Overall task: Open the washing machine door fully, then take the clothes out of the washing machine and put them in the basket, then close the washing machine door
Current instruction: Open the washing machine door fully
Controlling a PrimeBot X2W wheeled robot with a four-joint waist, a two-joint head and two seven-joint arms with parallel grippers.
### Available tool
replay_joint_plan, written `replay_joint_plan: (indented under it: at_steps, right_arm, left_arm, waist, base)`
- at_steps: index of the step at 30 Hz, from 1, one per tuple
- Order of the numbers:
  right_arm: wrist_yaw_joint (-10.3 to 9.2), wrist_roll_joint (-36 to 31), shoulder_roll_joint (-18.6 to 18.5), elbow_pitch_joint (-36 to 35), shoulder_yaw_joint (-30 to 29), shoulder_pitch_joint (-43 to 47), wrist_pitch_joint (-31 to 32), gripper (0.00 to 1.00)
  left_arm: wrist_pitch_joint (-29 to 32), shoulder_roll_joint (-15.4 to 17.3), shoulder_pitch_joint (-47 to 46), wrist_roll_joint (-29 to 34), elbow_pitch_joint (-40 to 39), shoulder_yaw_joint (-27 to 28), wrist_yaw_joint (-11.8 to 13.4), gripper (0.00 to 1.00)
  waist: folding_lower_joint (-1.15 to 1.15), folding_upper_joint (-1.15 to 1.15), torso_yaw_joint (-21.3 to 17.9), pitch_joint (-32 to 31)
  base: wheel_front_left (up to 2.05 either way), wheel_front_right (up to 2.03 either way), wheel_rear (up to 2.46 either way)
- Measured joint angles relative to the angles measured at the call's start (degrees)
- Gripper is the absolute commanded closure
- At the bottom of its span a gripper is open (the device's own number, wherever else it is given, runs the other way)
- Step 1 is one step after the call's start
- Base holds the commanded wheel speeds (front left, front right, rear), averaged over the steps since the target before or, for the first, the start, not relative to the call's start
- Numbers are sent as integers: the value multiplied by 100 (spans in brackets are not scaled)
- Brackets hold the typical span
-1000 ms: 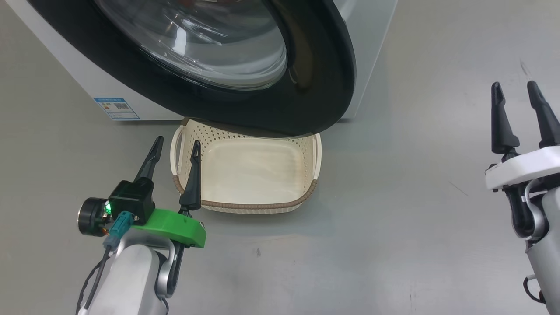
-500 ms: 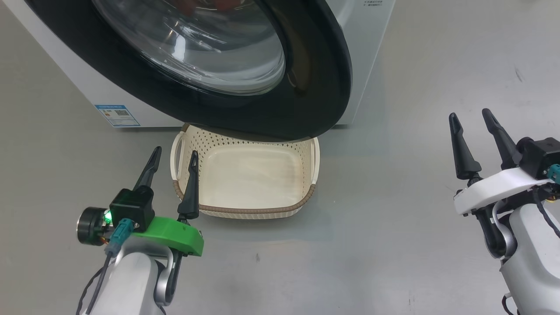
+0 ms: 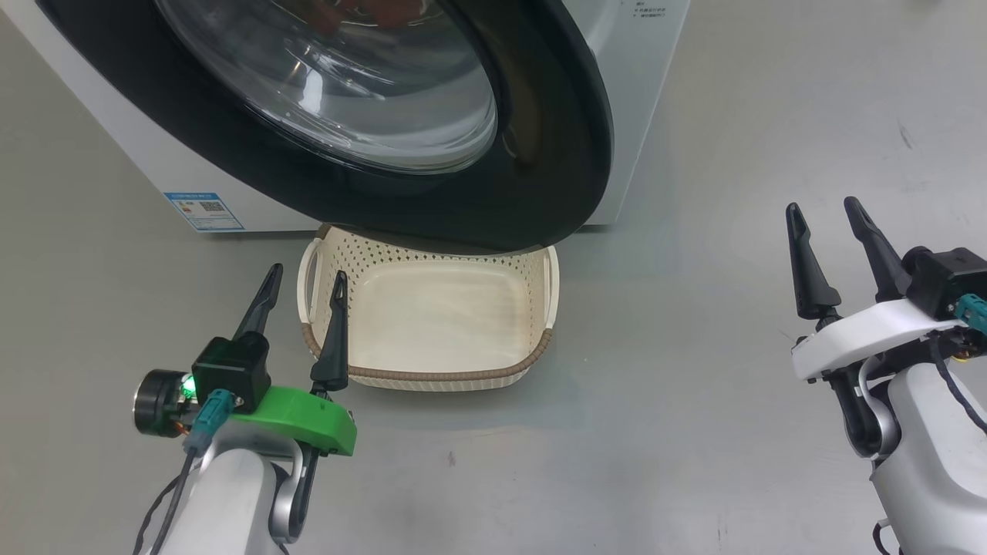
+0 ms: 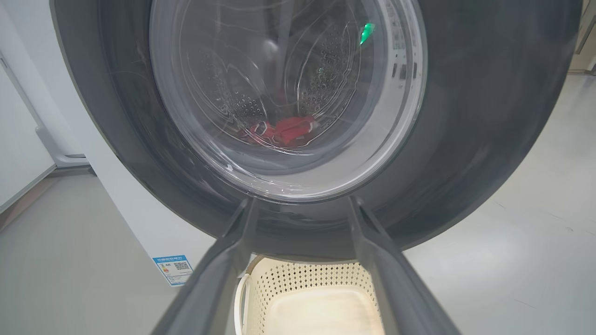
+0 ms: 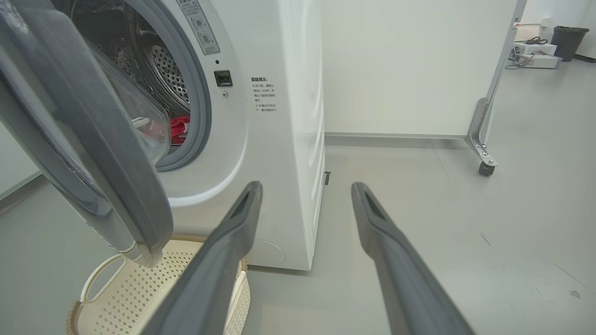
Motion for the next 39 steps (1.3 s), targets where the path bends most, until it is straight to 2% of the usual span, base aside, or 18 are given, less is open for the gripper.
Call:
replay_joint_plan:
  at_steps: [12,13,14,27,34,36,39]
  right_arm:
    - [7,-126,110,-30,-180,52,0,0]
    - [10,-127,114,-31,-198,53,0,58]
    - [16,-127,119,-34,-214,53,0,100]
    - [182,20,334,-31,-433,103,0,100]
    - [414,2086,1196,110,-1200,59,23,100]
    - [414,2735,1327,119,-1410,-64,199,100]
    - [414,3606,1329,116,-1637,-352,555,100]
  left_arm:
    - [0,0,5,25,8,24,-7,0]
    - [0,0,5,31,8,24,-7,0]
    - [0,0,5,34,8,26,-7,0]
    - [0,0,7,40,0,53,-24,0]
    - [0,0,5,41,-12,70,-24,0]
    - [0,0,5,41,-19,69,-25,0]
    - [0,0,4,41,-34,60,-34,0]
  waist:
    - [0,0,-45,-1]
    - [0,0,-48,-1]
    - [0,0,-49,0]
    - [0,0,-62,30]
    - [0,0,-49,68]
    - [0,0,-39,78]
    - [0,0,-17,93]
  base:
    - [0,0,0]
    - [0,0,0]
    - [0,0,0]
    - [0,0,0]
    - [0,0,0]
    - [0,0,0]
    - [0,0,0]
